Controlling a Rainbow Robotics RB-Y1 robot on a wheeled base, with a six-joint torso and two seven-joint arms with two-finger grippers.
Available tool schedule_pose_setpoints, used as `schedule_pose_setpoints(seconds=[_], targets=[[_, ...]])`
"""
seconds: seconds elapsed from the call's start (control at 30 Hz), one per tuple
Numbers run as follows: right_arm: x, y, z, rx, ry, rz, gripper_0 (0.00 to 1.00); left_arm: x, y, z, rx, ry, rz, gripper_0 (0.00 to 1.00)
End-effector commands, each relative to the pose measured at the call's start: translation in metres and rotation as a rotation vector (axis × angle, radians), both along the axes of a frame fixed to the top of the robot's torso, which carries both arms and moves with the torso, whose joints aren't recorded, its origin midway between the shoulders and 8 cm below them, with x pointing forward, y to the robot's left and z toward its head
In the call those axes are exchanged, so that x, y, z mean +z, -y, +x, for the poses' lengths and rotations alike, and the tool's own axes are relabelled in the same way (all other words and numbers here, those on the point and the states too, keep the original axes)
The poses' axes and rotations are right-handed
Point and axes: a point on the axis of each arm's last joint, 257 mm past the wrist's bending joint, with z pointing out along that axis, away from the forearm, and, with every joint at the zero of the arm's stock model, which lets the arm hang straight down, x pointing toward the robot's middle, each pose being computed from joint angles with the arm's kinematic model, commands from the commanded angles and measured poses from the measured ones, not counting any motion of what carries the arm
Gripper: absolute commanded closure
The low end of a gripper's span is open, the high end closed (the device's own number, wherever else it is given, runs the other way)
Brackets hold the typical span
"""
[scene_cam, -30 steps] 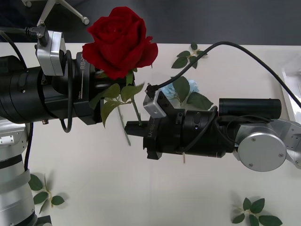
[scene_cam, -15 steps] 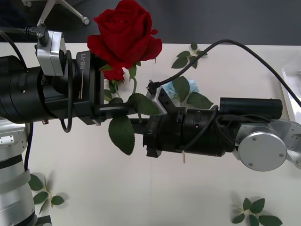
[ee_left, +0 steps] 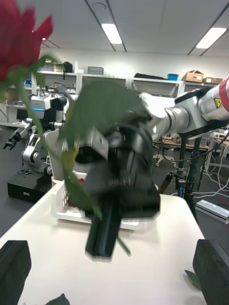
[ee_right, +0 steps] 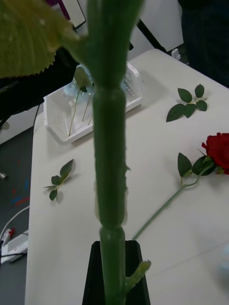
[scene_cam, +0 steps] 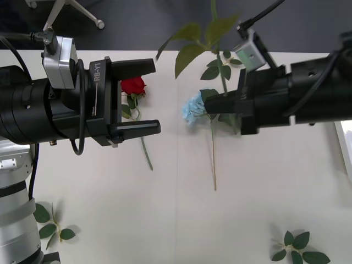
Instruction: Put the red flowers into the right box and the blue flowers into the left box
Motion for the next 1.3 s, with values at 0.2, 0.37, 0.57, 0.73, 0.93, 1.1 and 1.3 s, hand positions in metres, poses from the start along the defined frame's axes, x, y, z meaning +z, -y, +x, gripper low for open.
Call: schedule_pose_setpoints(seconds=[0.2,0.37,0.57,0.73,0.93,1.1,1.3], targets=[[0.045,0.088,0.018,-0.125,-0.129,-0.142,1.0,-0.011,-0.006,0.022,0.082,-0.056,0.005,0.0],[0.044,0.144,0.037,-0.299,-0.232,-0.227,1.0,-0.017,-0.017,0.051,0.186,-0.163,0.031,0.0],[0.033,0.22,0.061,-0.553,-0.323,-0.329,1.0,-0.034,-0.032,0.082,0.312,-0.247,0.097,0.0],[0.023,0.291,0.07,-0.776,-0.396,-0.428,1.0,-0.045,-0.044,0.103,0.406,-0.299,0.134,0.0],[0.004,0.377,0.076,-1.043,-0.464,-0.506,1.0,-0.071,-0.065,0.129,0.542,-0.339,0.227,0.0],[-0.018,0.454,0.072,-1.238,-0.485,-0.577,1.0,-0.094,-0.066,0.144,0.625,-0.459,0.272,0.0],[-0.051,0.519,0.057,-1.382,-0.483,-0.649,1.0,-0.12,-0.066,0.163,0.762,-0.619,0.309,0.0]])
